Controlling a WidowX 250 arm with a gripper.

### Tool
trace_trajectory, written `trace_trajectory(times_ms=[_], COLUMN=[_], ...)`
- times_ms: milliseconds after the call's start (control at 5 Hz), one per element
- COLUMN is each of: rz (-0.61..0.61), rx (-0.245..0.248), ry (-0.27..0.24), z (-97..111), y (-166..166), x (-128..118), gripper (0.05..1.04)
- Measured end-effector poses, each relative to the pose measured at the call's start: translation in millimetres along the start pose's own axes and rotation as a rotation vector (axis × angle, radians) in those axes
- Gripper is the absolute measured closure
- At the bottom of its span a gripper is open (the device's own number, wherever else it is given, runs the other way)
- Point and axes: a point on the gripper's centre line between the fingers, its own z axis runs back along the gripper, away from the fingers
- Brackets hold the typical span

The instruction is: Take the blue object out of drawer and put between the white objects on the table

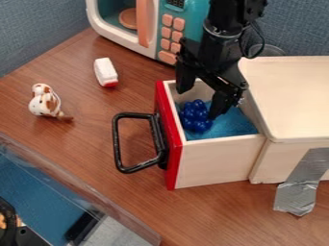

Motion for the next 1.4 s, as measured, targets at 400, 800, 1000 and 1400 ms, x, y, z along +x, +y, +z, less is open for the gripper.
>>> trace_trajectory(times_ms=[400,800,1000,1400], rz=[0.001,0.006,0.015,0.015], rx=[-0.018,-0.025,-0.027,-0.041], ry=[-0.019,0.018,0.028,0.028], z=[-5,-21,-26,-28], y=[1,2,2,3], x=[2,-2,-2,-4], gripper=[0.083,0.133,0.349,0.355])
